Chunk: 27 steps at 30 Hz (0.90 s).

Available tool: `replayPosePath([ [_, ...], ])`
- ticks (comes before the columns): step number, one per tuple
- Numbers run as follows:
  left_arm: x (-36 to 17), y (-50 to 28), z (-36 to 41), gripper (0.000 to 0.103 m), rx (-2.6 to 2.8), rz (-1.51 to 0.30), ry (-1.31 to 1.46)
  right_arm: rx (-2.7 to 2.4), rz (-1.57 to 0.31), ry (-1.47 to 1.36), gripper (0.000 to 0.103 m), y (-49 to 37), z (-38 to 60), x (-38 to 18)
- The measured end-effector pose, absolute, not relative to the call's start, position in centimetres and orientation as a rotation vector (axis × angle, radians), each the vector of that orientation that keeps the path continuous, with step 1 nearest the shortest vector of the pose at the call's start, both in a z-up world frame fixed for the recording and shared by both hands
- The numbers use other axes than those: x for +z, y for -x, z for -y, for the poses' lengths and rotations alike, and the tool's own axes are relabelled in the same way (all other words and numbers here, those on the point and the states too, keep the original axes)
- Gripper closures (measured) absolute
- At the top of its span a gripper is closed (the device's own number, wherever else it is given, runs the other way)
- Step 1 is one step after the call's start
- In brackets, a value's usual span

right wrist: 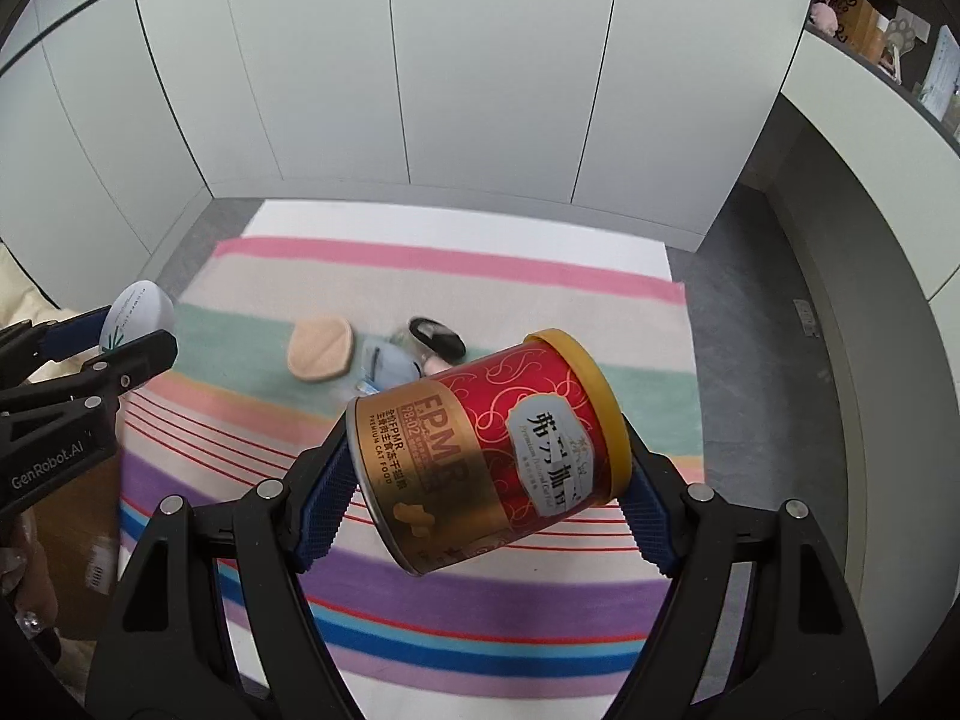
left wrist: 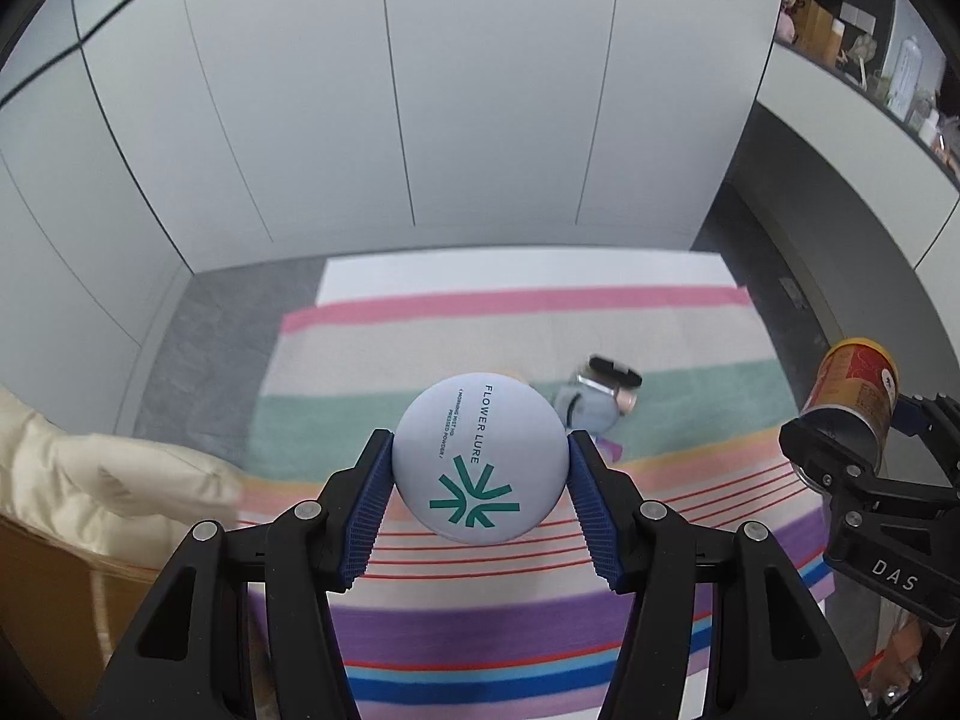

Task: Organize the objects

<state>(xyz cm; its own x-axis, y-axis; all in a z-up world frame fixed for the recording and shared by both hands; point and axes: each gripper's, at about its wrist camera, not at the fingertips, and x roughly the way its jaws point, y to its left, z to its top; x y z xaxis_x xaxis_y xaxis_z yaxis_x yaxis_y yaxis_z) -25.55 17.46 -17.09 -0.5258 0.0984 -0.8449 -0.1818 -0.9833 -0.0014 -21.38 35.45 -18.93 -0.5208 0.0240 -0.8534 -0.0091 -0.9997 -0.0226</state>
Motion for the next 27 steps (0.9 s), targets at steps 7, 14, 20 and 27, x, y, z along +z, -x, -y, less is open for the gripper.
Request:
replayPosePath([
  [7, -11.7, 25.1, -15.9, 0.045, 2.659, -0.085, 1.417, 2.757, 0.017, 1.472, 0.023, 20.5, -34.4, -12.9],
  [14, -7.2, 23.7, -14.9, 0.045, 2.710, -0.092, 1.401, 2.792, -0.033, 1.402, 0.023, 19.3, -35.1, -7.9],
  [20, -6.0, 22.2, -14.7, 0.045, 2.714, -0.099, 1.393, 2.776, -0.046, 1.382, 0.023, 18.3, -35.7, -6.7],
  [27, -5.8, 20.9, -14.5, 0.045, 2.707, -0.085, 1.404, 2.766, -0.037, 1.376, 0.023, 17.4, -36.0, -6.9],
])
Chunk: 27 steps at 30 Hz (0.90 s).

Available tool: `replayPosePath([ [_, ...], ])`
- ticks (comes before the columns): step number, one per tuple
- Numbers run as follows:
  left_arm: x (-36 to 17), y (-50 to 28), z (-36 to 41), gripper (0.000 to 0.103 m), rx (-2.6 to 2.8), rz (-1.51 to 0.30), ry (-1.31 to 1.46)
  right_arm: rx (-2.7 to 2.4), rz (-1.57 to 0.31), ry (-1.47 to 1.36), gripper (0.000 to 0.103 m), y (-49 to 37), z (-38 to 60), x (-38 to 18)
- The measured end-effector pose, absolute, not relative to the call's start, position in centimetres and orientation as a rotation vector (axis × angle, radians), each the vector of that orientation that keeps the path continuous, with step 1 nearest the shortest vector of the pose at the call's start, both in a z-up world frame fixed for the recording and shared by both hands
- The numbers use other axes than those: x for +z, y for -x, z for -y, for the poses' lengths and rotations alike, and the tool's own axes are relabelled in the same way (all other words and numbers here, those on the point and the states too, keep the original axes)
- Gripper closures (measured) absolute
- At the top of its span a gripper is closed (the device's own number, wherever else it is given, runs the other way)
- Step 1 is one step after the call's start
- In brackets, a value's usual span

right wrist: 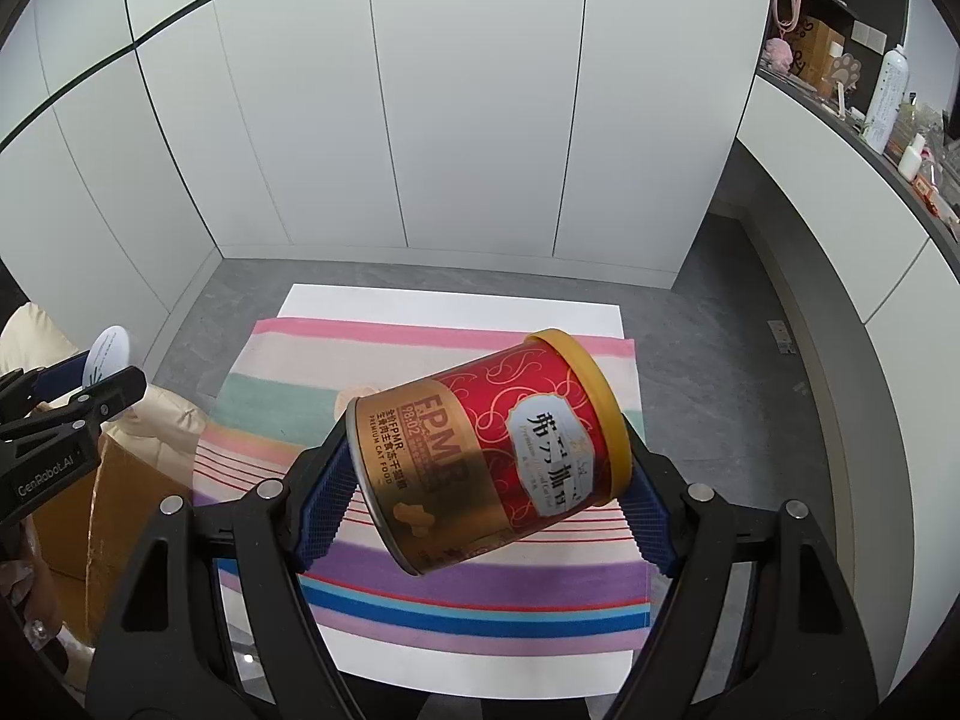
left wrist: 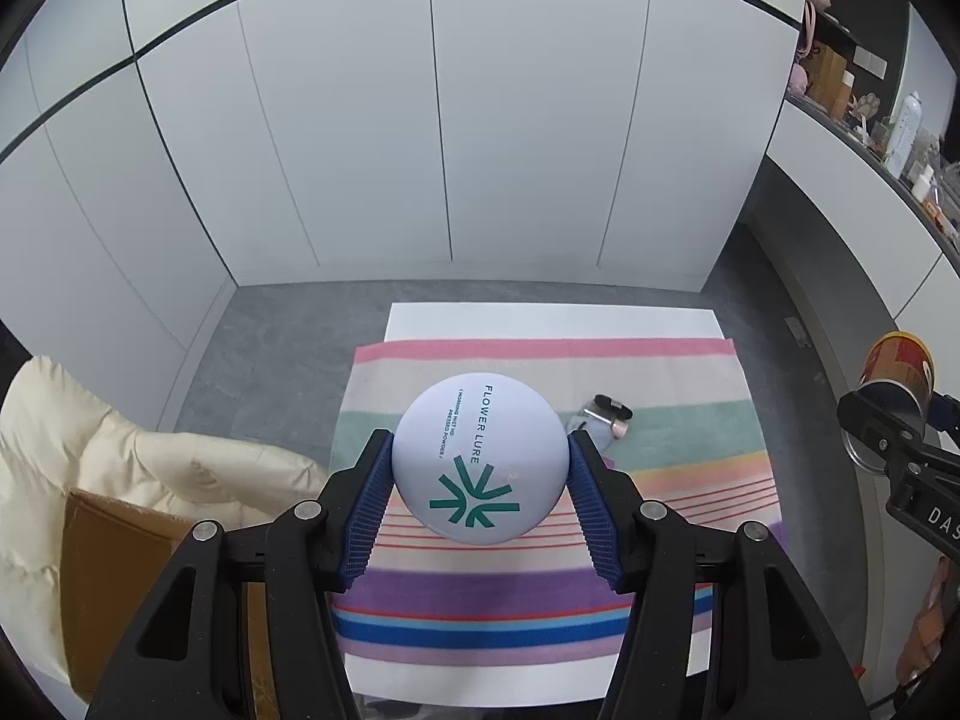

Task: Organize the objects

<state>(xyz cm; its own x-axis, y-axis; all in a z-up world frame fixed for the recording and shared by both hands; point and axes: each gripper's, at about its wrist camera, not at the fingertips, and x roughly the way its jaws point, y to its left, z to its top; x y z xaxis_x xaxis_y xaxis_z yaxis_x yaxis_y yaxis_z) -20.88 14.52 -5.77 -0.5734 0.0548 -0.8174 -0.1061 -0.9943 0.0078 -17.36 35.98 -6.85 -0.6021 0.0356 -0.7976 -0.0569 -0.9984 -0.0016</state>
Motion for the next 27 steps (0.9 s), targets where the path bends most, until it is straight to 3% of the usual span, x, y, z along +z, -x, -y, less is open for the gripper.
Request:
replayPosePath([
  [9, -4.5, 17.0, -13.6, 0.045, 2.728, -0.038, 1.349, 2.749, -0.015, 1.353, 0.023, 14.6, -36.7, -6.7],
  [27, -5.8, 6.5, -9.3, 0.045, 2.715, -0.069, 1.388, 2.740, -0.161, 1.364, 0.023, 5.1, -38.0, -8.5],
])
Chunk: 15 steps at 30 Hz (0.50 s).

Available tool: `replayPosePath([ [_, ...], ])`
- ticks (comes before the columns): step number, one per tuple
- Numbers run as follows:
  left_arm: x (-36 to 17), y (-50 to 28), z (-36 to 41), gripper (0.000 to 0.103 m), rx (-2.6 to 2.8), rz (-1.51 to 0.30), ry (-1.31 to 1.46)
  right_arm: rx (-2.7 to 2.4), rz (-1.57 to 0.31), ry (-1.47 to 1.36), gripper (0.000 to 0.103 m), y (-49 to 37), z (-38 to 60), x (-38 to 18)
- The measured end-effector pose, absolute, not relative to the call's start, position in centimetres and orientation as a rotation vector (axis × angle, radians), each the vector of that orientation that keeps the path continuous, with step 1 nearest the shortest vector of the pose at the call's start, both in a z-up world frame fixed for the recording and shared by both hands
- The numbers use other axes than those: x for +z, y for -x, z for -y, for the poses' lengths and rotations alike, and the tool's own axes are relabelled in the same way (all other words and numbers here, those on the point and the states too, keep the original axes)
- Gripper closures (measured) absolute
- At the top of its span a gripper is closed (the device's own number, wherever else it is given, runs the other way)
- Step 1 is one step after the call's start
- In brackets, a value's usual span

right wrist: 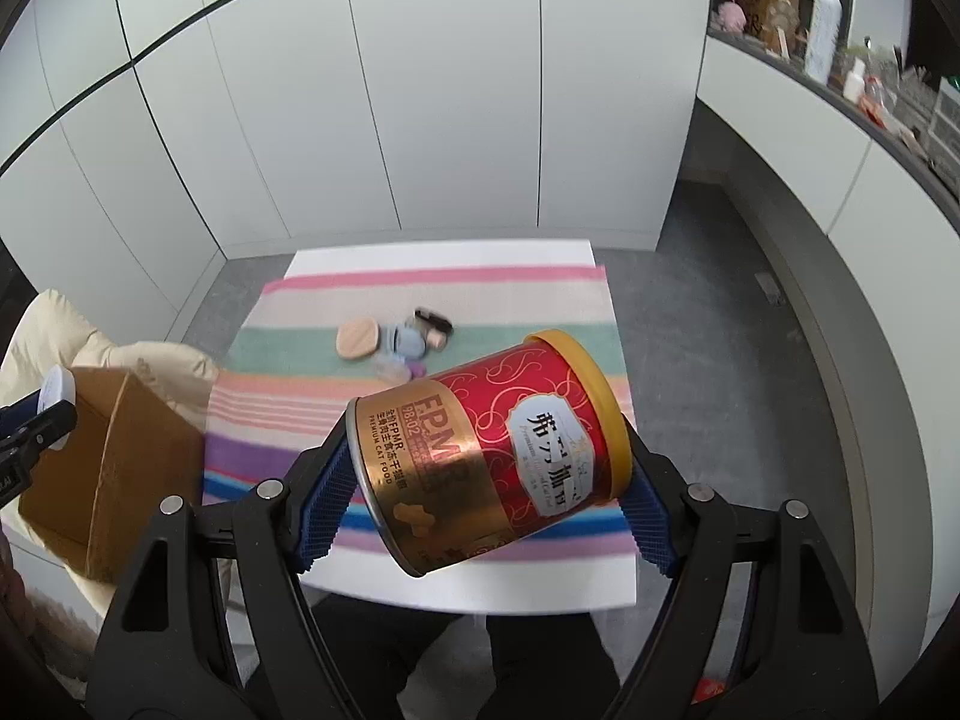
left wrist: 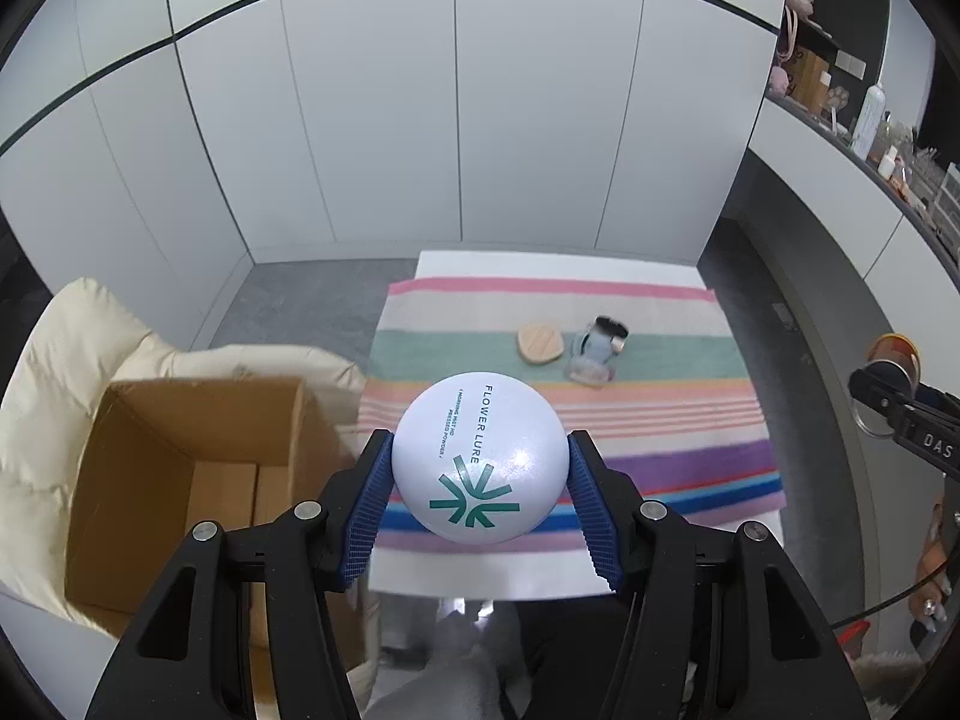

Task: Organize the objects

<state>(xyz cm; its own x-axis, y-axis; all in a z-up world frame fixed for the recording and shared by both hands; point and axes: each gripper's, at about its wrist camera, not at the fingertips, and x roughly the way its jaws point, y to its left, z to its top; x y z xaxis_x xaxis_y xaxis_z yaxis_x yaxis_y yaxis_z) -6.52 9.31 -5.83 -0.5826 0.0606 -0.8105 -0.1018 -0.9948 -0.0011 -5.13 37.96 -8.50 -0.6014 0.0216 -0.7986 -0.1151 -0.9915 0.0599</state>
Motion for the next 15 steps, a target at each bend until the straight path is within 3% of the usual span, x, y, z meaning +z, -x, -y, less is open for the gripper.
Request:
replayPosePath([
  [15, -7.6, 4.0, -7.3, 0.045, 2.687, -0.071, 1.425, 2.691, -0.218, 1.474, 0.023, -1.0, -37.8, -11.1],
])
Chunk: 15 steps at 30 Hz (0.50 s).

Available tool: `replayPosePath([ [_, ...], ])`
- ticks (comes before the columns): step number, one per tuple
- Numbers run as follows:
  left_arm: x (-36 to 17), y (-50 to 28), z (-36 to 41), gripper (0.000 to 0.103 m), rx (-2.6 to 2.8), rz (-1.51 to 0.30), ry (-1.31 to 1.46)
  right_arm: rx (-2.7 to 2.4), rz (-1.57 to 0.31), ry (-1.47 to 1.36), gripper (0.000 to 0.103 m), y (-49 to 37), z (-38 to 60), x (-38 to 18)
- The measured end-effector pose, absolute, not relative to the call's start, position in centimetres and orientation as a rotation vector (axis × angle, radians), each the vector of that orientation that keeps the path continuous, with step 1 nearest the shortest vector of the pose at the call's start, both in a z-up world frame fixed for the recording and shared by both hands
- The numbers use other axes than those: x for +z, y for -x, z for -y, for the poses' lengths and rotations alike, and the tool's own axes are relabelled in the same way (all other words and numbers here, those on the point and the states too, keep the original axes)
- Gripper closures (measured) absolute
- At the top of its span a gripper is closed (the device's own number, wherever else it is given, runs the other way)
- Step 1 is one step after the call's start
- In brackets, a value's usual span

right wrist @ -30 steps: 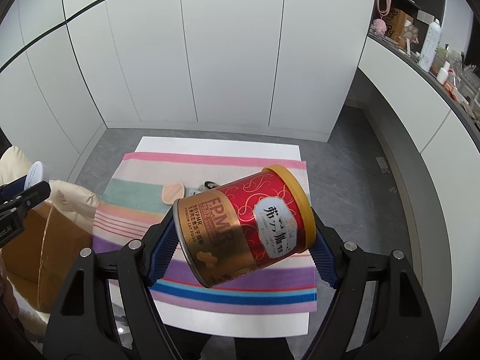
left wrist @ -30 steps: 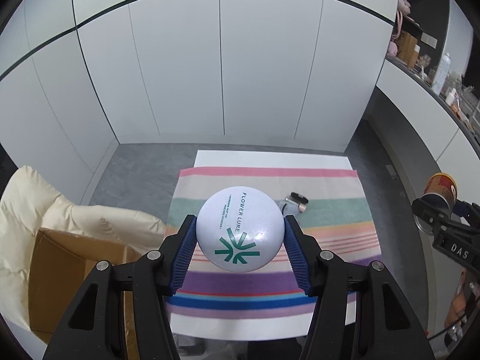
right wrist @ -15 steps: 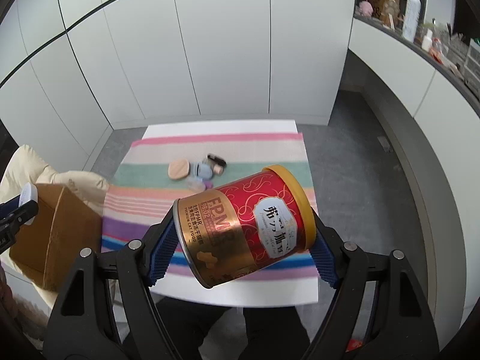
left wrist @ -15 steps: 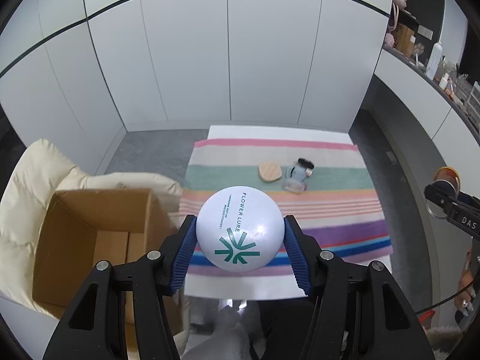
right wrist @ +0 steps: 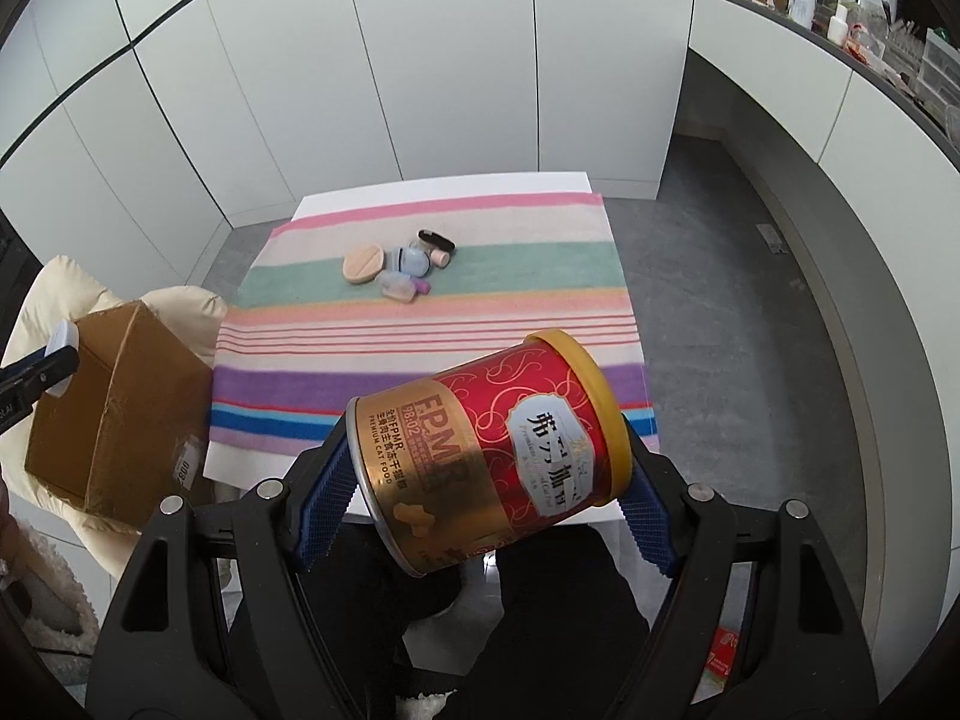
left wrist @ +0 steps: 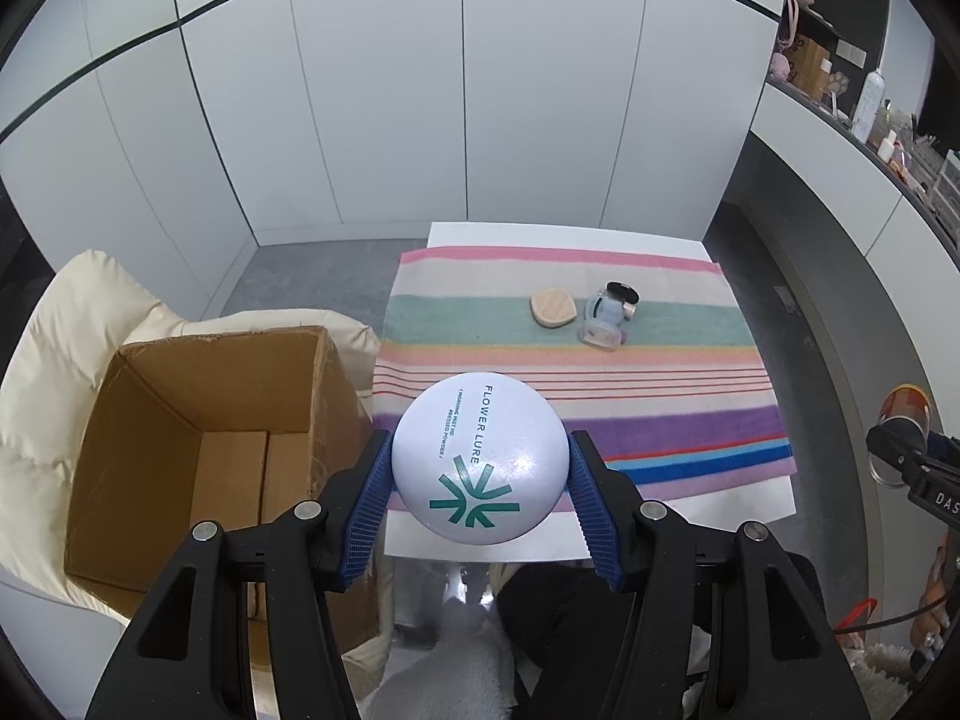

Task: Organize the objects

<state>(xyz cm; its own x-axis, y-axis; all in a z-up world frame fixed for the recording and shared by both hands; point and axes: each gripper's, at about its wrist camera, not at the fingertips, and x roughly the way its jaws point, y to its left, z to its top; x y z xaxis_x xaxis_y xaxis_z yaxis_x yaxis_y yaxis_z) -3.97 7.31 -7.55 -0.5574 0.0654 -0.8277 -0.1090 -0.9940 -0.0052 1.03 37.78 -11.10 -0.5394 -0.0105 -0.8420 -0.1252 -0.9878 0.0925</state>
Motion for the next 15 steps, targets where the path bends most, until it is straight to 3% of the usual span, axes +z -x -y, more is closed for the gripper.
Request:
replayPosePath([
  [15, -7.8, 4.4, -6.1, 0.045, 2.691, -0.043, 1.454, 2.695, -0.189, 1.484, 0.023, -0.3, -36.9, -11.2],
])
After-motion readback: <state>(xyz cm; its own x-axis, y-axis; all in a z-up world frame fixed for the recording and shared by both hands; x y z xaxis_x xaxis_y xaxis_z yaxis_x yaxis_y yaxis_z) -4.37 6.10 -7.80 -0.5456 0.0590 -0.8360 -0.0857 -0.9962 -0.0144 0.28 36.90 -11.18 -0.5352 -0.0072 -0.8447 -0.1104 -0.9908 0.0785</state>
